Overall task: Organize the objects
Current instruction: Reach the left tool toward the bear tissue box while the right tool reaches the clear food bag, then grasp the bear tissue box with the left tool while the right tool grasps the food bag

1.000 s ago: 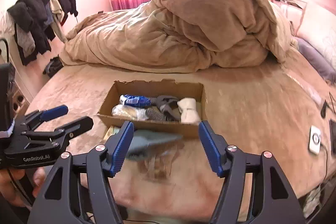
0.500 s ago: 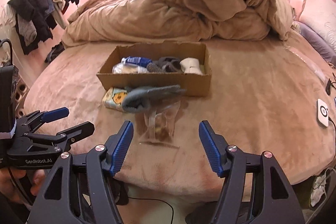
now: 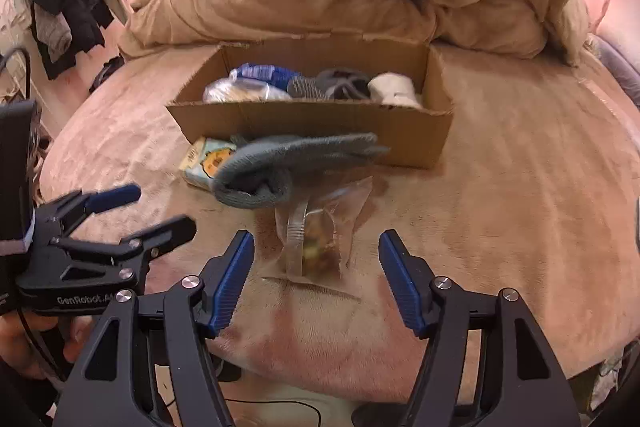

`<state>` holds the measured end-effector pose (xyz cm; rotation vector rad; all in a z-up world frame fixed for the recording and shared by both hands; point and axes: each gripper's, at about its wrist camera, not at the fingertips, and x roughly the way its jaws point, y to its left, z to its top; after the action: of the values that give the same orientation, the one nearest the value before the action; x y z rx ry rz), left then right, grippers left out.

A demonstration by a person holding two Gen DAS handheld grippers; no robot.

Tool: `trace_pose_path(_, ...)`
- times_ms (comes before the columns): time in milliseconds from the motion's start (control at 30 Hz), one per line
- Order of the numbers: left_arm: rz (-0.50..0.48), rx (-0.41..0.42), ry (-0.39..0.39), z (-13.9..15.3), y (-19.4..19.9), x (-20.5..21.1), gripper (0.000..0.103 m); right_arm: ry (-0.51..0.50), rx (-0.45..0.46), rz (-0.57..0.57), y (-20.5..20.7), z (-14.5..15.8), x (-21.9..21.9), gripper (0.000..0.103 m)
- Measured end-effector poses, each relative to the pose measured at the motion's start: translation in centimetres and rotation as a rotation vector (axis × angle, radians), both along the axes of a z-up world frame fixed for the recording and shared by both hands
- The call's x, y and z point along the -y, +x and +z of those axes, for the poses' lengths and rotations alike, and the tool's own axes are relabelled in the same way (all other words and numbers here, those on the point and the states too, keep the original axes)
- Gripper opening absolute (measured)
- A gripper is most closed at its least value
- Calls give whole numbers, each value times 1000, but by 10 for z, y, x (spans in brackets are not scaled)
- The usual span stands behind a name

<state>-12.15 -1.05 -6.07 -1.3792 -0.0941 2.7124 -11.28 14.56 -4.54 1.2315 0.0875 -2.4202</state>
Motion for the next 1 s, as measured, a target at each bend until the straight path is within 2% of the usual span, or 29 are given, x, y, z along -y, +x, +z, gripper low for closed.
trace_pose_path(233, -4, 33, -30, -16, -33, -3, 96, -4, 40, 16, -17, -21, 7, 68)
trace_pose_path(300, 0, 35, -50, -21, -40, -3, 93, -6, 48, 14, -21, -25, 8, 68)
trace_pose_path(400, -2, 29, -74, -25, -46, -4, 86, -8, 60, 4, -26, -28, 6, 68)
trace_pose_path(467, -4, 20, -86, -26, -49, -4, 77, -6, 70, -2, -28, -30, 5, 66)
trace_pose_path(533, -9, 7, -90, -25, -48, -6, 67, -21, 78, 7, -27, -30, 5, 57)
trace_pose_path(567, -14, 3, -102, -24, -46, -7, 67, -22, 77, 17, -26, -29, 6, 51)
trace_pose_path(733, -33, 0, -89, -17, -33, -12, 66, 9, 63, 14, -19, -24, 7, 49)
trace_pose_path(1000, -56, -14, -79, 7, 4, -18, 66, 20, 55, -11, -1, -8, -15, 48)
